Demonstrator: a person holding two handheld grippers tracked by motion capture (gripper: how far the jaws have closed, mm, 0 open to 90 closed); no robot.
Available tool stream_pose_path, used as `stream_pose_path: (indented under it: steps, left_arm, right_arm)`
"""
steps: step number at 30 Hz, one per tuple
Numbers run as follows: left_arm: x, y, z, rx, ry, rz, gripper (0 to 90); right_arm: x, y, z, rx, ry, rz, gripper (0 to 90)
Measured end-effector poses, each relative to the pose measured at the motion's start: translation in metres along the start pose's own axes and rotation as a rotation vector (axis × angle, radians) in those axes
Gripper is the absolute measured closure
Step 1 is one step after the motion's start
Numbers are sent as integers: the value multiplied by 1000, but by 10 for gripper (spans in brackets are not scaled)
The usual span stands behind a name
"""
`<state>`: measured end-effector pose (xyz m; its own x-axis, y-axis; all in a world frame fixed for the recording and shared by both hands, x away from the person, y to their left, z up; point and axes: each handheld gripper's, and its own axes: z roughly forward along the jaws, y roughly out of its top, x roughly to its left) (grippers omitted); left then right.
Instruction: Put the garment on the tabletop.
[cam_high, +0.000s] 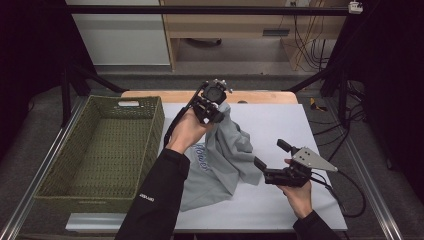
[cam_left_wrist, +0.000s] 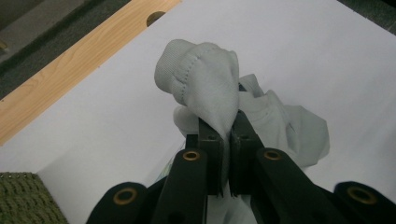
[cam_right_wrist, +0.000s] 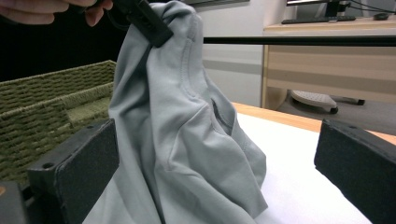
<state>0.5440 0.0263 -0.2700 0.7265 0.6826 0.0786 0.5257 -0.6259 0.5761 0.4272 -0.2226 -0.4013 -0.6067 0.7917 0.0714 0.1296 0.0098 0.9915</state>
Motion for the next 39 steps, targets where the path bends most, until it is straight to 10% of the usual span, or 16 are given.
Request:
stream_pose_path:
  steps: [22,30,39]
  left_arm:
    - [-20,-28,61,89,-64,42,809]
    - [-17,-25,36,-28,-56,43,444]
    - [-11,-41,1,-265,-64,-29,265]
  right_arm:
    - [-11,-19,-13,23,-8,35,5]
    - [-9,-21,-11,32,3,45,4]
    - [-11,-22,-9,36,-4,20,3]
